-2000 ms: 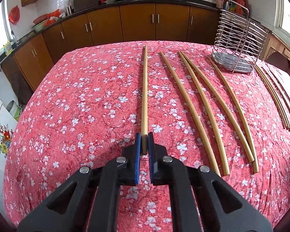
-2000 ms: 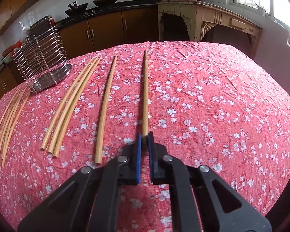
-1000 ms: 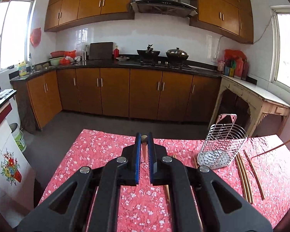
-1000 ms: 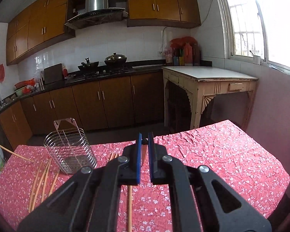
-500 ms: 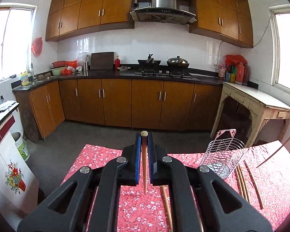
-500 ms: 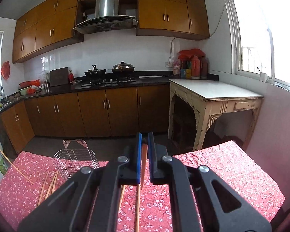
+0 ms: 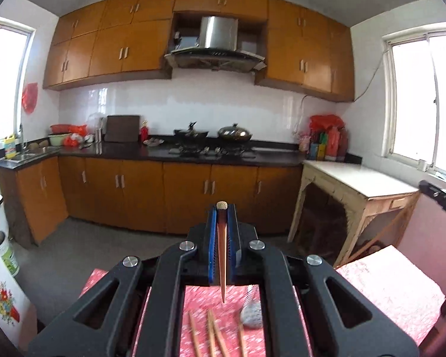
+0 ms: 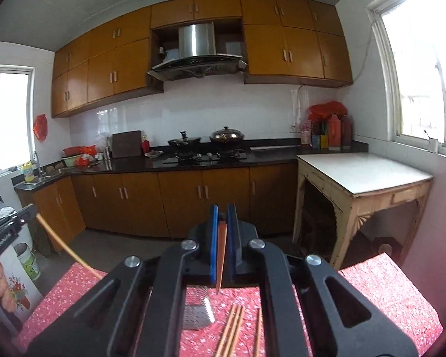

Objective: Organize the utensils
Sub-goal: 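Lift the held chopsticks with both tools and carry them over the wire holder, then open both tools to drop the chopsticks into the wire holder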

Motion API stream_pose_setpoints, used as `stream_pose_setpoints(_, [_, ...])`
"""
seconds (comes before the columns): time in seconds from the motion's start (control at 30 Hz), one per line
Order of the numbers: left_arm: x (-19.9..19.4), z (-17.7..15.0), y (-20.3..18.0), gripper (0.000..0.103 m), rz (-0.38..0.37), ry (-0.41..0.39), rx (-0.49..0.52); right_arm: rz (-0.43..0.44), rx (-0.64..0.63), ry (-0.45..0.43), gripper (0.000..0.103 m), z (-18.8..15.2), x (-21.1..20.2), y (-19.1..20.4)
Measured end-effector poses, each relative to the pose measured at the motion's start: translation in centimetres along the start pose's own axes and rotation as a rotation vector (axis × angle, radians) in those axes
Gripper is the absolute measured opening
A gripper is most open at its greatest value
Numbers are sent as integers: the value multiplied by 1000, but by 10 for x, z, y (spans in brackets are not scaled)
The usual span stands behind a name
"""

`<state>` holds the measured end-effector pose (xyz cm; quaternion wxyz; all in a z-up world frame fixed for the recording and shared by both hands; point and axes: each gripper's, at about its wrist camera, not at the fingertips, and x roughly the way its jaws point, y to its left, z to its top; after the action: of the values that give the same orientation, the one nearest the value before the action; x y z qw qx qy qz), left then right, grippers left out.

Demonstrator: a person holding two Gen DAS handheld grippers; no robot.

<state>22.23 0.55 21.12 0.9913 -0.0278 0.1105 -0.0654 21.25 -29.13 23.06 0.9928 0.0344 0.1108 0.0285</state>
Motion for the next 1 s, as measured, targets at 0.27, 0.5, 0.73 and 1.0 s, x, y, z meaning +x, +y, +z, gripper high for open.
stream_pose_setpoints(0.27, [39,3,-45,7,-54,14,-3,65,-35,43,7,5,35,37])
stream_pose_setpoints(0.5, [89,-25,-55,7,-28,103,0,96,-19,174,7,-19,96,44])
stream_pose_setpoints(0.73, [114,-44,-47,7,1,168,-1,114,23,266,8,-49,143,38])
stream_pose_setpoints(1.0, [106,-43,-23,23,55,166,-7,29,57,225,34,-64,139,8])
